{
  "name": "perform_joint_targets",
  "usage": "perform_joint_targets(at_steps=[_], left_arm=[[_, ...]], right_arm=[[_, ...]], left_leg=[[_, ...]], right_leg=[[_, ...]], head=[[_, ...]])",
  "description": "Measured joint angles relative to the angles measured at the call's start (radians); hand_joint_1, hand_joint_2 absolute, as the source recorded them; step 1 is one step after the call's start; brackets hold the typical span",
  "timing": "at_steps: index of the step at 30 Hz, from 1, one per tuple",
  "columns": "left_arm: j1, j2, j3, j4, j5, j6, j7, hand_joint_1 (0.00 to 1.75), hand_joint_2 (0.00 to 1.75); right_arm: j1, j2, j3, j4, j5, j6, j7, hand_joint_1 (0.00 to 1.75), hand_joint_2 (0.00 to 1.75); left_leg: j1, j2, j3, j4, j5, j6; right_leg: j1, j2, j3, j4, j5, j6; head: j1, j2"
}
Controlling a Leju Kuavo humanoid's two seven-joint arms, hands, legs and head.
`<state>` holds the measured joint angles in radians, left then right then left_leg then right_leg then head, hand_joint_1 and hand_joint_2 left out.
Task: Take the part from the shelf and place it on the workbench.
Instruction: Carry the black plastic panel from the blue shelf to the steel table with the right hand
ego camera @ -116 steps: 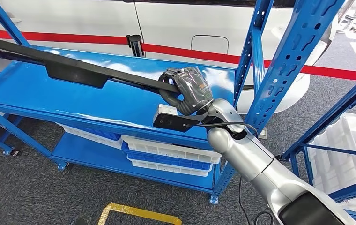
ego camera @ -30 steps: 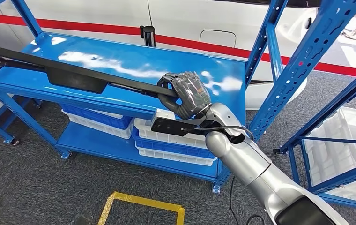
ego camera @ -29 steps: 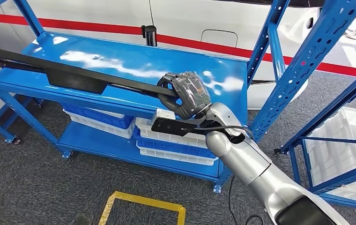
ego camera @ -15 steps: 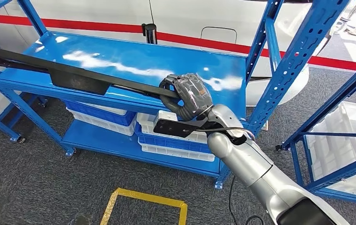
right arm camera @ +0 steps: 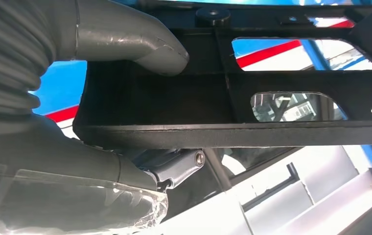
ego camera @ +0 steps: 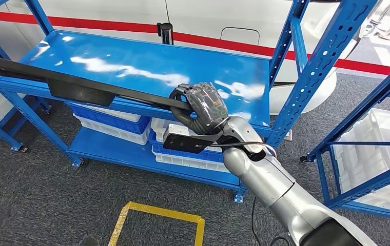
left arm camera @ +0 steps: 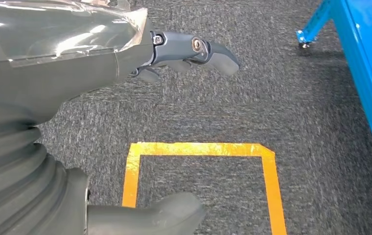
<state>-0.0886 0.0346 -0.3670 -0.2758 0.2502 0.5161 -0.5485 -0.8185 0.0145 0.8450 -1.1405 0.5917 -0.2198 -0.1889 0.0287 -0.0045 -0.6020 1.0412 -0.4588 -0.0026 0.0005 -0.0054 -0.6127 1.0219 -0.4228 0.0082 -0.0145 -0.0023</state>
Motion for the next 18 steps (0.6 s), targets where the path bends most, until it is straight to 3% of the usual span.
perform_joint_targets(at_steps=[2,3,5,7,8,9,11,12,14,16,18], left_arm=[[0.0,-0.001,0.0,0.0,0.002,0.0,-0.003,0.0,1.75],[0.0,-0.001,0.0,0.0,0.003,0.0,-0.005,0.0,1.75],[0.0,0.0,0.0,0.0,0.005,0.001,-0.008,0.0,1.75],[0.0,0.0,0.0,0.0,0.006,0.002,-0.009,0.0,1.75],[0.0,0.0,0.0,0.0,0.006,0.002,-0.009,0.0,1.75],[0.0,-0.001,0.0,0.0,0.006,0.002,-0.009,0.0,1.75],[0.0,-0.002,0.0,0.0,0.006,0.002,-0.009,0.0,1.75],[0.0,-0.003,0.0,0.0,0.006,0.002,-0.009,0.0,1.75],[0.0,-0.003,0.0,0.0,0.006,0.002,-0.009,0.0,1.75],[0.001,-0.003,0.0,0.0,0.006,0.002,-0.009,0.0,1.75],[0.001,-0.003,0.0,0.0,0.006,0.002,-0.009,0.0,1.75]], right_arm=[[0.0,0.0,0.0,0.0,0.0,0.001,0.0,1.66,1.75],[-0.001,0.0,0.0,0.0,0.0,0.002,0.0,1.66,1.75],[-0.001,-0.002,0.0,0.0,0.0,0.003,0.0,1.66,1.75],[0.0,-0.003,0.001,0.0,0.0,0.004,0.0,1.66,1.75],[0.001,-0.004,0.001,0.0,0.0,0.004,0.0,1.66,1.75],[0.001,-0.004,0.001,-0.001,0.0,0.004,0.0,1.66,1.75],[-0.001,-0.003,0.001,-0.001,0.0,0.004,0.0,1.66,1.75],[-0.002,-0.003,0.001,-0.002,0.0,0.004,0.0,1.66,1.75],[-0.004,-0.002,0.001,-0.002,0.0,0.004,0.0,1.66,1.75],[-0.005,-0.002,0.001,-0.002,0.0,0.004,0.0,1.66,1.75],[-0.005,0.0,0.001,-0.003,0.001,0.004,0.0,1.66,1.75]], left_leg=[[0.0,0.001,-0.004,-0.007,0.012,0.018],[0.002,0.002,-0.007,-0.01,0.018,0.026],[0.001,0.002,-0.019,-0.011,0.026,0.035],[0.0,0.001,-0.031,-0.01,0.035,0.036],[-0.001,0.001,-0.035,-0.01,0.038,0.035],[-0.001,0.0,-0.038,-0.01,0.042,0.032],[-0.002,-0.001,-0.042,-0.01,0.048,0.025],[-0.003,0.0,-0.043,-0.01,0.051,0.021],[-0.005,0.0,-0.046,-0.012,0.058,0.009],[-0.002,0.001,-0.05,-0.014,0.063,-0.005],[0.0,0.001,-0.069,0.028,0.028,-0.013]], right_leg=[[-0.002,0.001,-0.016,0.023,-0.016,0.007],[-0.003,0.002,-0.035,0.062,-0.039,0.006],[-0.006,0.003,-0.093,0.198,-0.107,0.003],[-0.007,0.003,-0.128,0.298,-0.147,0.008],[-0.007,0.003,-0.114,0.289,-0.144,0.013],[-0.007,0.003,-0.079,0.237,-0.127,0.017],[-0.004,0.003,0.013,0.084,-0.087,0.018],[0.0,0.003,0.044,0.028,-0.075,0.014],[0.009,0.003,0.059,-0.009,-0.067,0.003],[0.003,0.003,0.059,-0.015,-0.053,-0.008],[-0.01,0.001,0.058,-0.024,-0.038,-0.023]], head=[[0.0,0.0],[0.001,0.0],[0.002,0.0],[0.002,0.0],[0.003,0.0],[0.003,0.0],[0.003,0.0],[0.003,0.0],[0.002,0.0],[0.001,0.0],[0.0,0.0]])
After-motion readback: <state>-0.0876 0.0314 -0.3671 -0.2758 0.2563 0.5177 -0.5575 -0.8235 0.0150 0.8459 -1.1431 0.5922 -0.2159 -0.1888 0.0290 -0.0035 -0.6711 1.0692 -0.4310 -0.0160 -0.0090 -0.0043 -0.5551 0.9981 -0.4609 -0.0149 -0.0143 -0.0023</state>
